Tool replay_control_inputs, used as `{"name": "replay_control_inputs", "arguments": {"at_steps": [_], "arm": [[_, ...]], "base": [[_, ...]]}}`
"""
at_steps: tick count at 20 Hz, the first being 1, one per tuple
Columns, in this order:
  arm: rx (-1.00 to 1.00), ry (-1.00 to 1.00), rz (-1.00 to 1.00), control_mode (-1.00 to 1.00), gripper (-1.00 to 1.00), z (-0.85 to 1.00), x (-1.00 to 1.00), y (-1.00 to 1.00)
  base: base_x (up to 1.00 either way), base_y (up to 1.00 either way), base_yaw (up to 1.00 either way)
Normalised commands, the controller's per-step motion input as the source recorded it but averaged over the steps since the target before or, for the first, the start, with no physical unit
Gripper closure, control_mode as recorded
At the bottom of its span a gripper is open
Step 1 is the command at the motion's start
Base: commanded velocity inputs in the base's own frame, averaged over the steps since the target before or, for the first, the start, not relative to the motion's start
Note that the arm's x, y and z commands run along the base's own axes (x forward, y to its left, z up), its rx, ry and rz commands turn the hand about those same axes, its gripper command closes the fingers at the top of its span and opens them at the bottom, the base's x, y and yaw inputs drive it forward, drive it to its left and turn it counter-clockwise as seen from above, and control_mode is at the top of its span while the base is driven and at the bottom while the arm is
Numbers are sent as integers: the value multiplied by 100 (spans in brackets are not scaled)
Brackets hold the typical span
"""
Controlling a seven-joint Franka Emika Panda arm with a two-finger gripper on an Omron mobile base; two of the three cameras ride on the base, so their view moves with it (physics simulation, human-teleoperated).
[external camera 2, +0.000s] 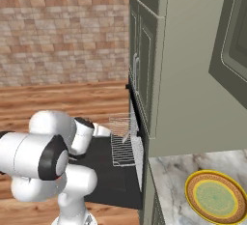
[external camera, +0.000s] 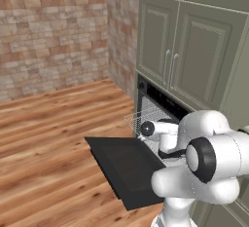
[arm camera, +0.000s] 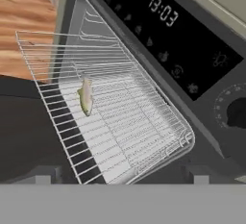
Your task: Place the fish on the top rack of the oven, and slide the tray back inside. Close the oven door.
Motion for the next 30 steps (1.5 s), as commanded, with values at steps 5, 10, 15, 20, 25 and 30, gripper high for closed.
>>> {"name": "replay_control_inputs", "arguments": {"at_steps": [5, 10, 15, 20, 25, 30], "arm": [[-2, 3, 2, -100, -100, 54, -6, 32], [-13, 15, 8, -100, -100, -5, 0, 48], [-21, 22, 10, -100, -100, -58, 0, 44], [-21, 10, 8, -100, -100, -66, 0, 14], [-11, 0, 0, -100, -100, -36, 4, 0], [-7, 0, 0, -100, -100, -25, 16, -14]], "base": [[0, 0, 0], [0, 0, 0], [0, 0, 0], [0, 0, 0], [0, 0, 0], [0, 0, 0]]}}
